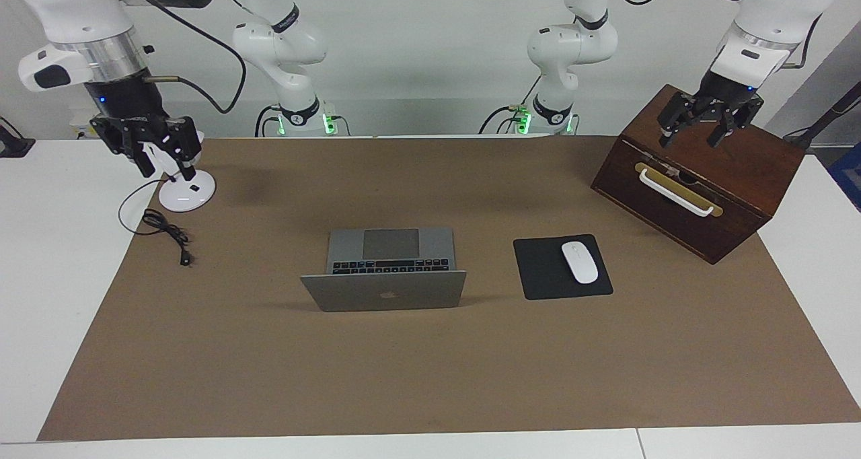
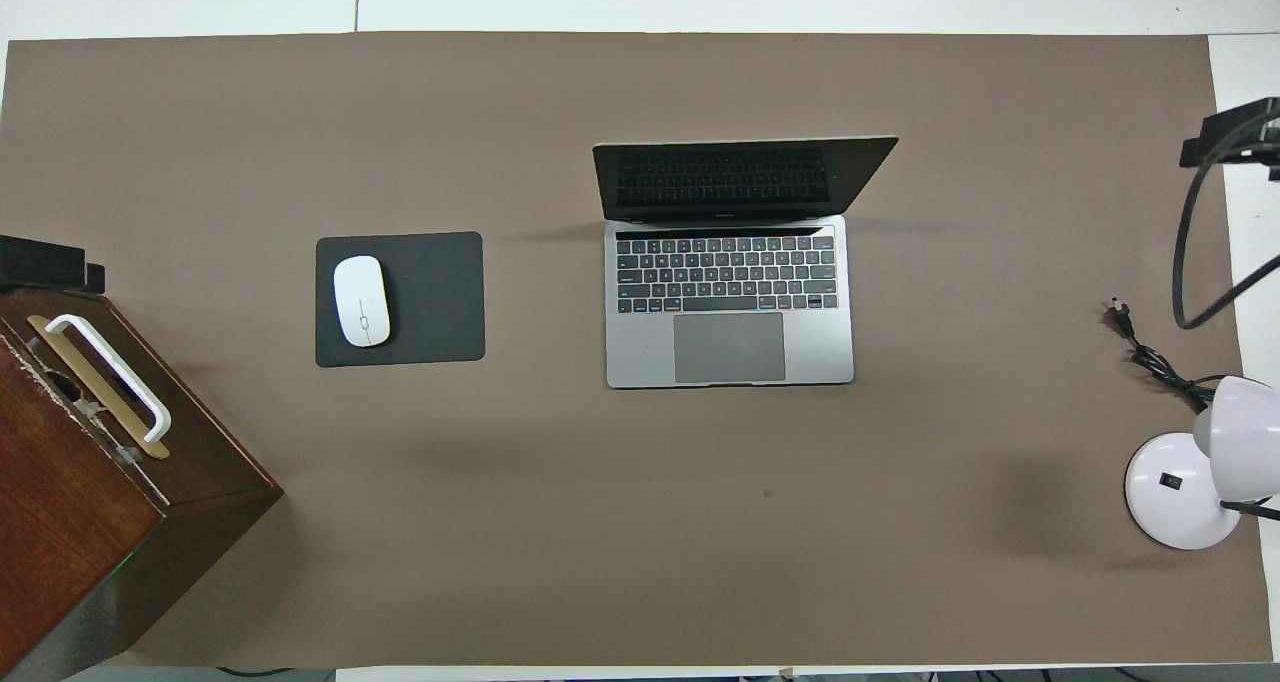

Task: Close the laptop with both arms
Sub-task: 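Swing the right arm in toward the laptop's raised screen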

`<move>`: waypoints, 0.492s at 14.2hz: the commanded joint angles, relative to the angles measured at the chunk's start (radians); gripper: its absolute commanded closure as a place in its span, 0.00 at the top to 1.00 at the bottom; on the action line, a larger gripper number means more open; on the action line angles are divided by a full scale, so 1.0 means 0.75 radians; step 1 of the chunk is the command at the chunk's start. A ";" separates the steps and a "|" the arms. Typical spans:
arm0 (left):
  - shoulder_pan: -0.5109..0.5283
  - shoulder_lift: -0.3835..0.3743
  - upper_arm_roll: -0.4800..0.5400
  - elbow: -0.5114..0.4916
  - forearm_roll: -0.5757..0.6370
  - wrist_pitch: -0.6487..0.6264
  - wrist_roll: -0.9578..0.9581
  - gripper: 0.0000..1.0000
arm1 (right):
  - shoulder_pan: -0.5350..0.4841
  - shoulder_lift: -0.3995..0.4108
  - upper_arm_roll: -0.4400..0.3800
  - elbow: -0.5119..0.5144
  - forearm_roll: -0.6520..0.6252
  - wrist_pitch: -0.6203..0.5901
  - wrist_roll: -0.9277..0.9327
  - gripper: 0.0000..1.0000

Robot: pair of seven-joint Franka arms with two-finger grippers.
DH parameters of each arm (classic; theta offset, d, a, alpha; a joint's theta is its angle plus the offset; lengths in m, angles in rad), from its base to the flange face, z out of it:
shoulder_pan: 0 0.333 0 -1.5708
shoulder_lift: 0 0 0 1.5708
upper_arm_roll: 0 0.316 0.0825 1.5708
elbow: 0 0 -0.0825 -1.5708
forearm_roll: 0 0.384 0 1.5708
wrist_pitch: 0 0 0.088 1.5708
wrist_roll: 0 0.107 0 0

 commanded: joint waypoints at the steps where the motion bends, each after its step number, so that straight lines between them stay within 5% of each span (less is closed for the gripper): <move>1: -0.004 -0.015 0.004 -0.031 0.026 0.040 0.018 1.00 | 0.012 0.123 0.038 0.102 0.007 0.138 0.032 0.49; 5: 0.008 -0.015 0.004 -0.031 0.028 0.062 0.016 1.00 | 0.067 0.317 0.032 0.334 -0.013 0.255 0.043 0.06; 7: -0.004 -0.017 0.002 -0.045 0.026 0.111 0.006 1.00 | 0.116 0.395 0.011 0.402 -0.034 0.314 0.041 0.00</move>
